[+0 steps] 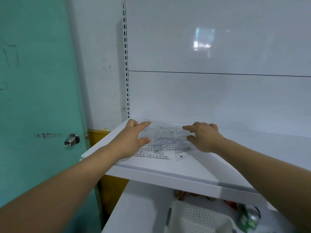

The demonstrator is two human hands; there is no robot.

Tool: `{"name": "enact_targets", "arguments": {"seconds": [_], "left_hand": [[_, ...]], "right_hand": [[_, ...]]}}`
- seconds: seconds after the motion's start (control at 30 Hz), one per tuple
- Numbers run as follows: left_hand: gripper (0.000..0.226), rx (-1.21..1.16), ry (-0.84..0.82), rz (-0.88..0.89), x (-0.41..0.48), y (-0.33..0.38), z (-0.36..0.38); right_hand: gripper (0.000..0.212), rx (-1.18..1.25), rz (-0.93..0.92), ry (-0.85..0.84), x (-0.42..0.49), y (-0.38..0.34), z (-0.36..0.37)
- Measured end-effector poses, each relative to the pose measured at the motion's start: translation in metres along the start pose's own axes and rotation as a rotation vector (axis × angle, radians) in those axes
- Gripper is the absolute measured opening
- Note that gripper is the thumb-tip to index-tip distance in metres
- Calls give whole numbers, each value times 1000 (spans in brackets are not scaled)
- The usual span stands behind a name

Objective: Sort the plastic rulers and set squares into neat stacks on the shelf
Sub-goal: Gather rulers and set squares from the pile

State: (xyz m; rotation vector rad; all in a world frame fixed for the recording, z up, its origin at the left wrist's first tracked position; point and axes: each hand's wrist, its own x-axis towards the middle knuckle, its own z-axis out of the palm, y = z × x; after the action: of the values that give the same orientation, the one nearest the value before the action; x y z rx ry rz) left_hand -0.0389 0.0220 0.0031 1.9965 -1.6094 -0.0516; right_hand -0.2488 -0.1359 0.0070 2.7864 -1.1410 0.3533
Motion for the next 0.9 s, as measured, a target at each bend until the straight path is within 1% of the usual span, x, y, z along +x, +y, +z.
{"name": "enact_targets", "arguments": {"seconds": [0.13, 0.33, 0.4, 0.5, 0.73, 0.9], "left_hand": [[55, -18, -121, 57, 12, 26, 24], [59, -4, -271, 204, 27, 106, 76], [63, -4, -319, 267, 27, 146, 95], [67, -48, -325, 330, 23, 215, 127], [63, -128, -335, 400, -4, 382, 217], [61, -119, -352, 423, -13, 475, 264]], "right_hand": [[46, 101, 141, 65, -27, 34, -4], [44, 93, 343, 77, -104, 109, -22], [45, 96, 401, 73, -138, 141, -32], [47, 124, 481, 92, -193, 191, -52], [46, 68, 605, 145, -332, 319, -89], [45, 17, 670, 146, -395, 390, -108]]}}
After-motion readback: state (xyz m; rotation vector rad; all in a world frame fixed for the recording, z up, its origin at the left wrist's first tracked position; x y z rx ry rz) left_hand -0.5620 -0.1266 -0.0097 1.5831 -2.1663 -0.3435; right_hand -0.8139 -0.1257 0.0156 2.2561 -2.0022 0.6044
